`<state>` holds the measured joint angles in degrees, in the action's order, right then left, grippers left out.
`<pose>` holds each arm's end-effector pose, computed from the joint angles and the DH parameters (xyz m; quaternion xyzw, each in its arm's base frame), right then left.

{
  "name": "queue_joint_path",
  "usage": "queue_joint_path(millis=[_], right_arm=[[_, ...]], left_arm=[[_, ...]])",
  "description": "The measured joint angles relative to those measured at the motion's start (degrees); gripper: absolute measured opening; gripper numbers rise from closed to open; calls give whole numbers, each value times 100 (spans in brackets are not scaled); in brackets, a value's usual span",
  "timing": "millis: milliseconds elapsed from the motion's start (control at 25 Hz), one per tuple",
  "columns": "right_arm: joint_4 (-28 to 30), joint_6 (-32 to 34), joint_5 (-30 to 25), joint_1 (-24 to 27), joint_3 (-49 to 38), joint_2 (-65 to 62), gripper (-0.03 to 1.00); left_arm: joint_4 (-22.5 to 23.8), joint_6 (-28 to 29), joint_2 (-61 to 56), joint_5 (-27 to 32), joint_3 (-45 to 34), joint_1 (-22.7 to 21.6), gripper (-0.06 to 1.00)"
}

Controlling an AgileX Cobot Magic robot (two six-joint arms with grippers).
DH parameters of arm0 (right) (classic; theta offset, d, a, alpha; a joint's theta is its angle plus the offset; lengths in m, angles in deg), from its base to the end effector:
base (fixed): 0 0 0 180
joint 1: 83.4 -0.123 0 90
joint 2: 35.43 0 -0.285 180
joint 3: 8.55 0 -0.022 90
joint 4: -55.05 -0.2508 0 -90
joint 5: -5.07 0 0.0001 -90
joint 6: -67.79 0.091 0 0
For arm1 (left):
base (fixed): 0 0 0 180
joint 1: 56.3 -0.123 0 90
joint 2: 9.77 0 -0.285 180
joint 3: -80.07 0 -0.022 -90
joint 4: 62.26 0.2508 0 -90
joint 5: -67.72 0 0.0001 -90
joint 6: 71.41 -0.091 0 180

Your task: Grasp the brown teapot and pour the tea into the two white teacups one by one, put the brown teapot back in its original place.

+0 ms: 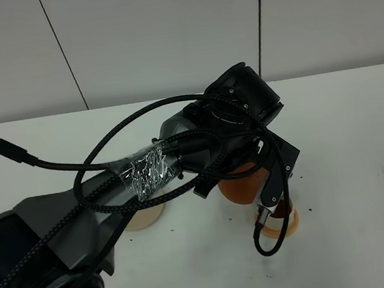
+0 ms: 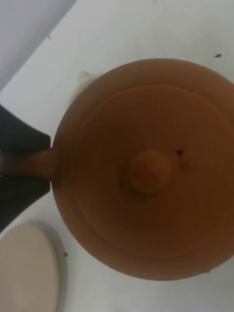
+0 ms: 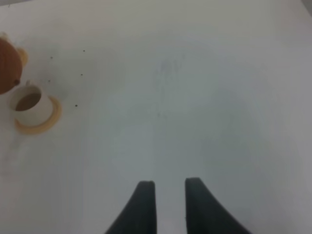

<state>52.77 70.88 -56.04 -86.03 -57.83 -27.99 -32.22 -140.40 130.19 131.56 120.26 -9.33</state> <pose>-0.0048 0.0030 0.2734 0.0027 0.8562 0.0456 0.5146 0.3687 -0.3350 0.2090 0.8529 0.4391 0.2683 0.0881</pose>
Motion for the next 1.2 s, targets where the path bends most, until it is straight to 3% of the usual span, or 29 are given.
queue_joint_path(millis=[480, 840, 1200], right_arm=[[0, 0, 0, 0, 0, 0, 15], [0, 0, 0, 0, 0, 0, 15], [0, 0, 0, 0, 0, 0, 17]], left_arm=[[-1114, 25, -42, 420, 775, -204, 17], [-2424, 619, -47, 424, 811, -590, 17], [-2608, 1297, -52, 424, 811, -751, 17]])
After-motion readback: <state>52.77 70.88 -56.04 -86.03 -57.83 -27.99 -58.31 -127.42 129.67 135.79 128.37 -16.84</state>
